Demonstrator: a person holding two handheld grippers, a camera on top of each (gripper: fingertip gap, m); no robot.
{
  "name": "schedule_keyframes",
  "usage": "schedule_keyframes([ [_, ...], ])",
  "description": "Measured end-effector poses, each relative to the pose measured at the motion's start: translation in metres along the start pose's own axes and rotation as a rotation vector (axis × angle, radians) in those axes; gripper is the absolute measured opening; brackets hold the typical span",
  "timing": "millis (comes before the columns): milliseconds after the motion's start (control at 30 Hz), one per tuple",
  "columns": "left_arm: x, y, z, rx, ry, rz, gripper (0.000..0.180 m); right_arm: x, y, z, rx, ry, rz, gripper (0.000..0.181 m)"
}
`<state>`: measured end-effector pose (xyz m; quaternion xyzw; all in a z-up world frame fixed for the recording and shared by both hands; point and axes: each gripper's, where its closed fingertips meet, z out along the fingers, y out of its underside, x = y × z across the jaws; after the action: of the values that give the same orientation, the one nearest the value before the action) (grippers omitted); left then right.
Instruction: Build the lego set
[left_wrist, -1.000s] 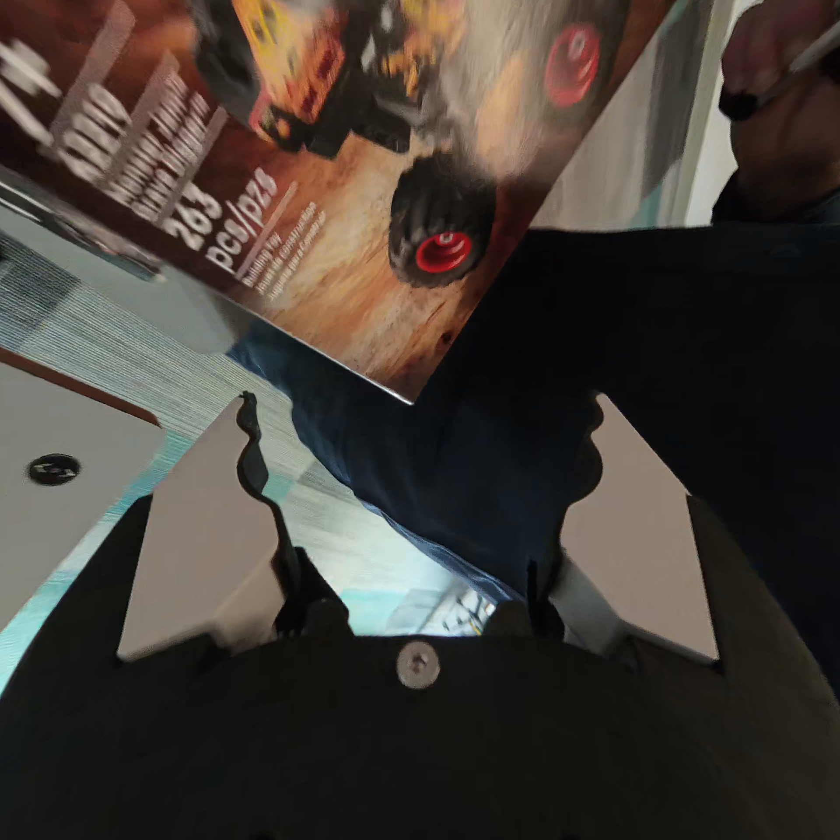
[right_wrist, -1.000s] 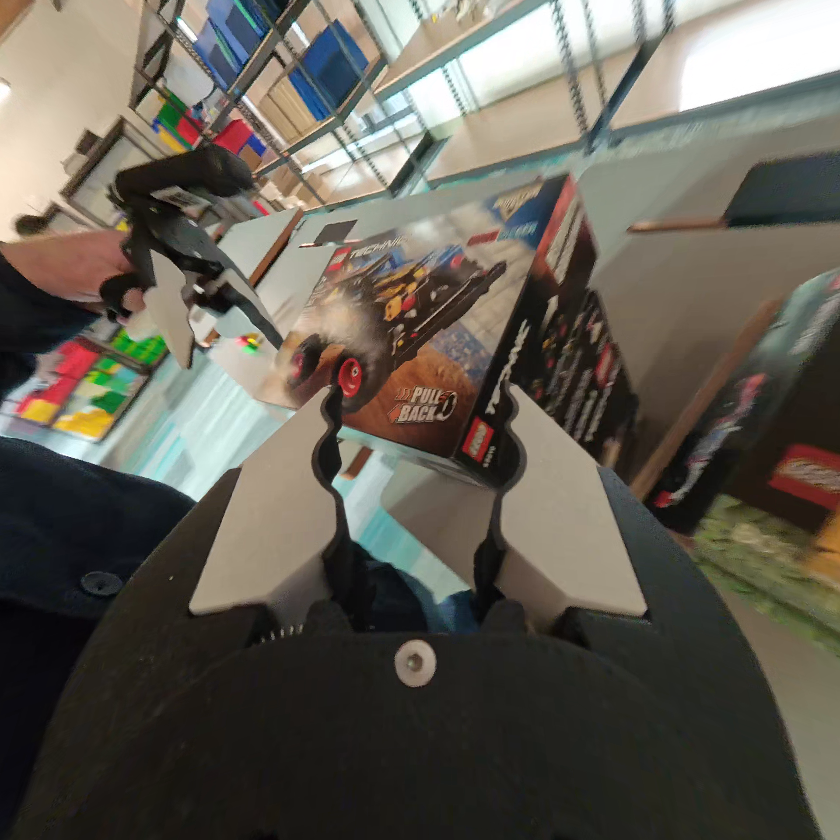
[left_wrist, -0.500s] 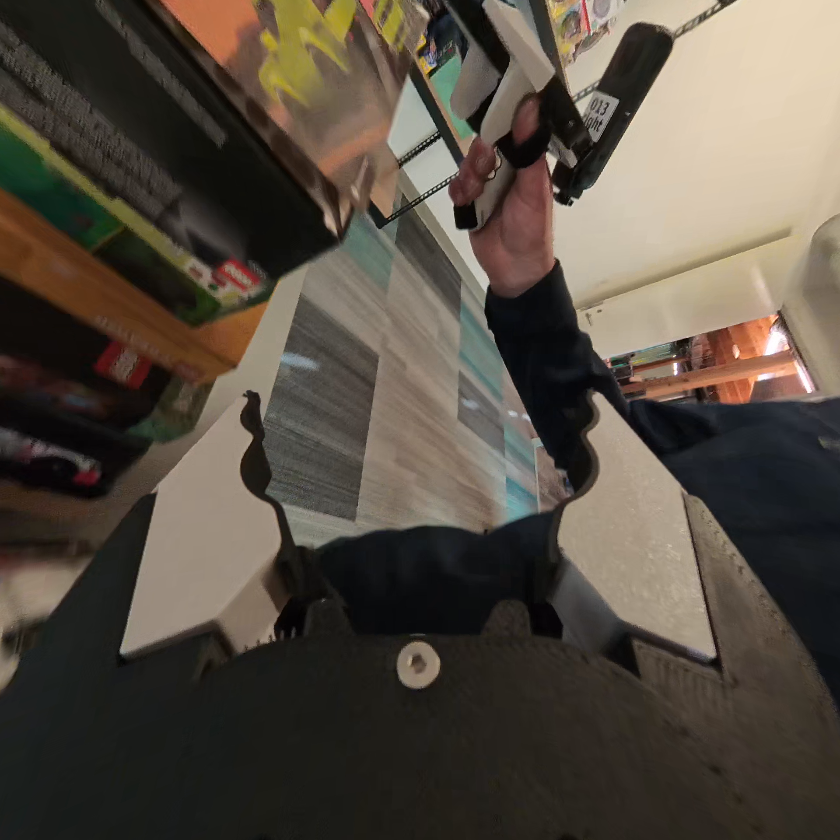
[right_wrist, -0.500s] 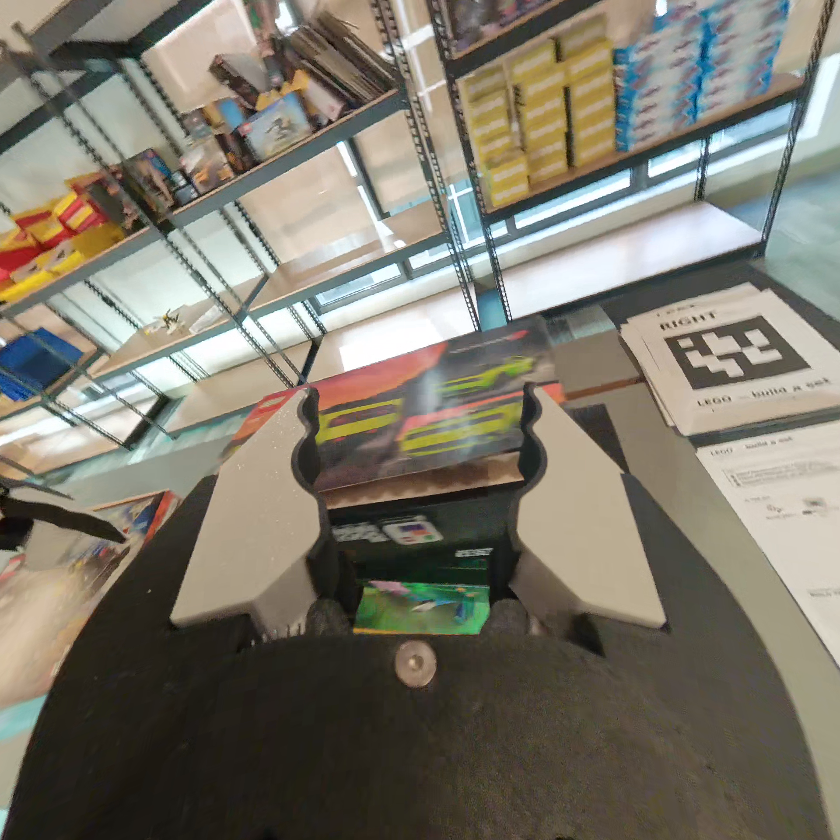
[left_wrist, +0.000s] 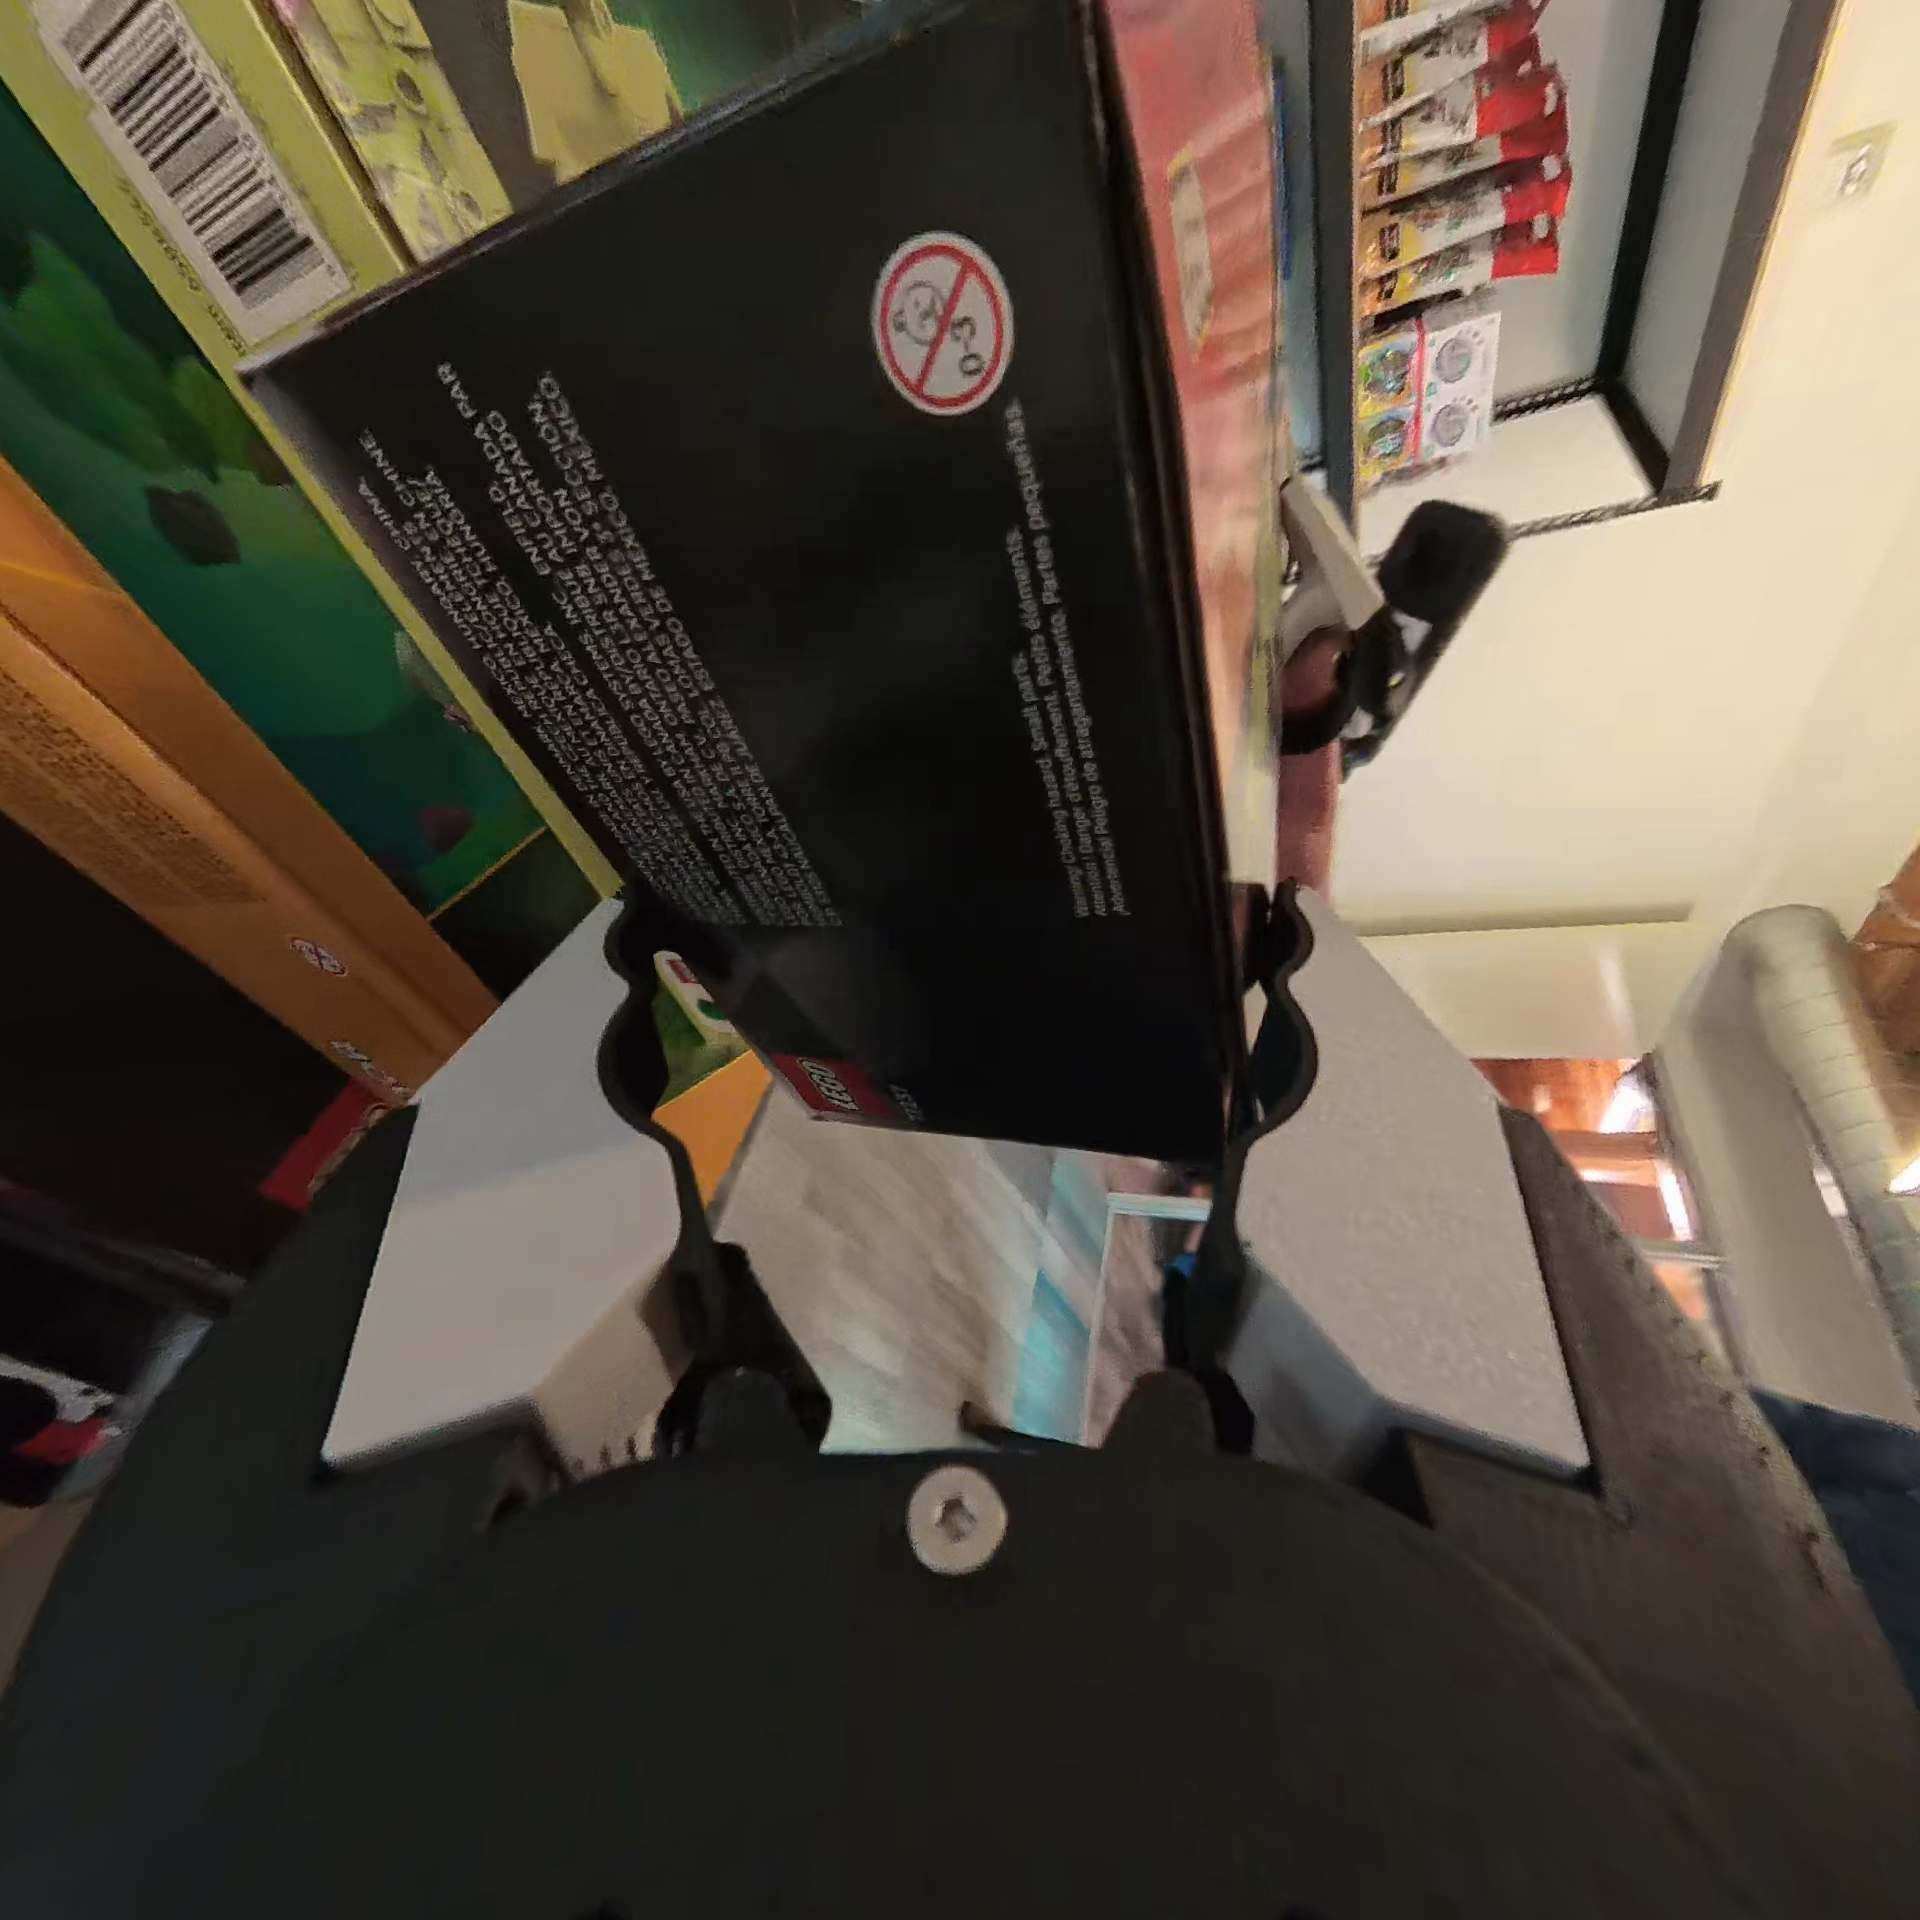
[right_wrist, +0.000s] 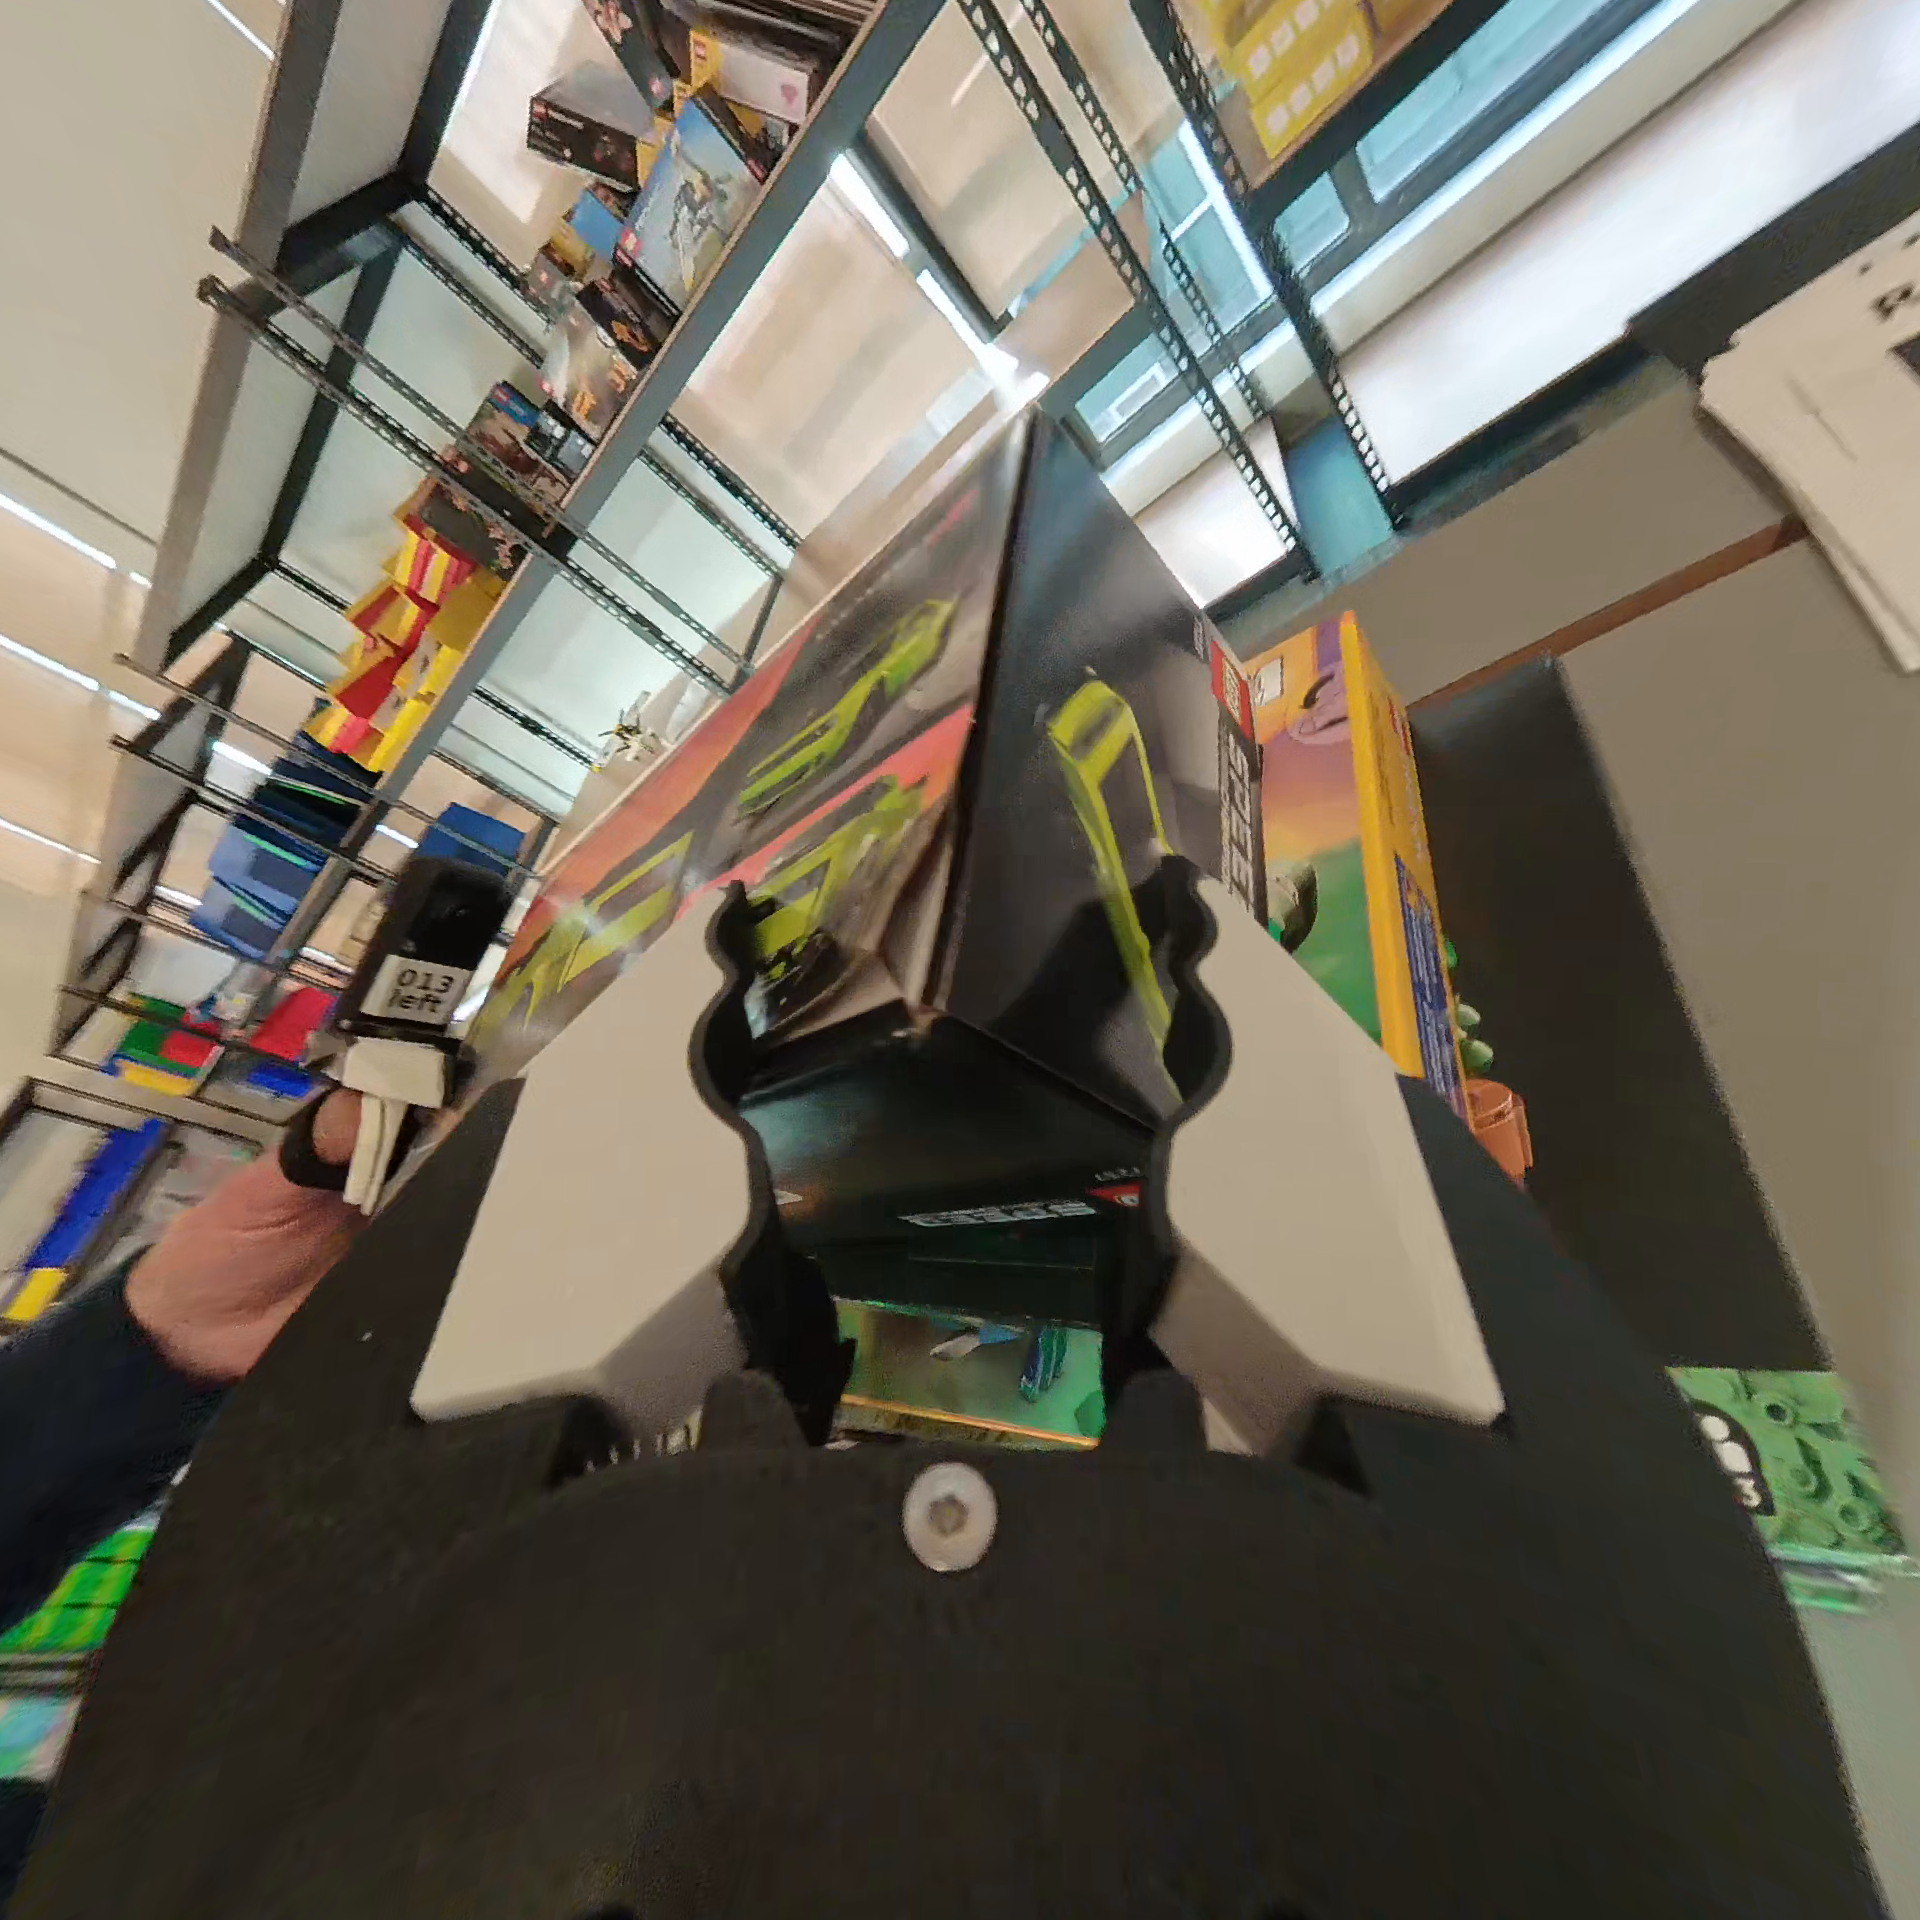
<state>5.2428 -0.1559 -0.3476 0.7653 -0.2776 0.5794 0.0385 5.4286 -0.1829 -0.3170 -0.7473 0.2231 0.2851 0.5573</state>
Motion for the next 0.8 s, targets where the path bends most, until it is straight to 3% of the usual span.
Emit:
schedule_keyframes([
  [300, -0.003, 0.024, -0.001, -0.082, -0.150, 0.138, 0.142, -0.054, -0.005, -0.007, 0.052, -0.010, -0.166, 0.069],
  [800, 0.060, 0.023, -0.081, 0.064, -0.093, 0.262, 0.138, -0.185, -0.029, -0.028, 0.172, -0.111, -0.328, 0.070],
])
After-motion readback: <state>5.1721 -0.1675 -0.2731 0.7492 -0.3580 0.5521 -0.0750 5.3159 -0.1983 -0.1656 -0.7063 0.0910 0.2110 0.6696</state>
